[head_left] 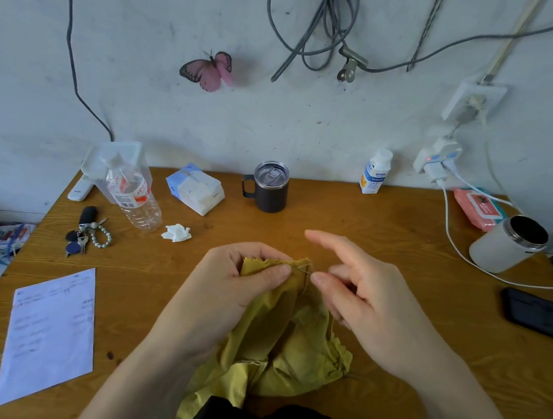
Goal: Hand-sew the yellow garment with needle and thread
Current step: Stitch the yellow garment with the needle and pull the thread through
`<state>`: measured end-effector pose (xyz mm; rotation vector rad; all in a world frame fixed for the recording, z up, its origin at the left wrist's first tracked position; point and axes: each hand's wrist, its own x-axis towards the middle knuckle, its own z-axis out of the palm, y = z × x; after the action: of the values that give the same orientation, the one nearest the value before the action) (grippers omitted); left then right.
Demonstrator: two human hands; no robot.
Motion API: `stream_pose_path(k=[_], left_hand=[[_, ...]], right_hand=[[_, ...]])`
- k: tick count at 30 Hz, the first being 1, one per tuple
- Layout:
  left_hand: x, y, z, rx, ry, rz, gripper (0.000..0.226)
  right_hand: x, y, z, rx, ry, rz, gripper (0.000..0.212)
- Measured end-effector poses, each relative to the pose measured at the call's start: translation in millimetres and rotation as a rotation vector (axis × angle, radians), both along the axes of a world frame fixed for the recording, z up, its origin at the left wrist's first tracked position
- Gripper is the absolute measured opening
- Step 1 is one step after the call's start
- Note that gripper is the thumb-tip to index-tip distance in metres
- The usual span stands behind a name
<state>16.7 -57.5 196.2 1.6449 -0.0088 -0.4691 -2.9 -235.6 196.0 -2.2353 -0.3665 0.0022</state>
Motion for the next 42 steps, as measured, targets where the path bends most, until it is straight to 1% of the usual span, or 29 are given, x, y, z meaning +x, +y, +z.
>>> stream_pose_path(k=[2,4,8,12,16,20,22,25,29,34,36,38,42], left_hand=[[-1,-1,1,0.042,-0.037,-0.006,0.022],[-2,-2,3,0.075,-0.063,-0.005,0.022],[-4,-7,1,0.156,-0.14,0.09,0.018],[-8,-14,-5,0.248,-0.256,0.212,0.013],[-14,-24,-8,0.253,-0.317,0.217,0.014],[-14,-26,-10,0.24,-0.287,0.182,0.014],[-12,-24,-10,0.218,-0.25,0.184,0.013],[-9,-21,-9,0.185,-0.184,0.184,0.013],[-6,-17,-7,0.146,-0.108,0.128,0.012],[-3,-10,-2,0.053,0.015,-0.008,0.013],[-3,-9,0,0.009,0.053,-0.031,0.013],[-3,-9,1,0.002,0.058,-0.031,0.013],[-6,-14,-2,0.082,-0.027,0.052,0.012]], right_hand=[[1,-1,2,0.009,0.04,0.021,0.024],[0,-1,3,0.012,0.04,0.007,0.014],[-2,4,2,-0.026,-0.03,-0.059,0.009],[-5,9,-1,-0.135,-0.138,-0.129,0.006],[-9,17,-4,-0.24,-0.187,-0.162,0.002],[-10,16,-8,-0.238,-0.175,-0.162,0.004],[-8,11,-7,-0.146,-0.133,-0.145,0.007],[-6,3,-4,0.041,-0.019,-0.103,0.01],[-4,-6,-3,0.223,0.172,-0.053,0.016],[-1,-14,-2,0.355,0.339,0.015,0.016],[-1,-14,-2,0.36,0.349,0.019,0.016],[-2,-13,-1,0.327,0.315,-0.003,0.016],[-7,-6,-1,0.126,0.114,-0.073,0.014]])
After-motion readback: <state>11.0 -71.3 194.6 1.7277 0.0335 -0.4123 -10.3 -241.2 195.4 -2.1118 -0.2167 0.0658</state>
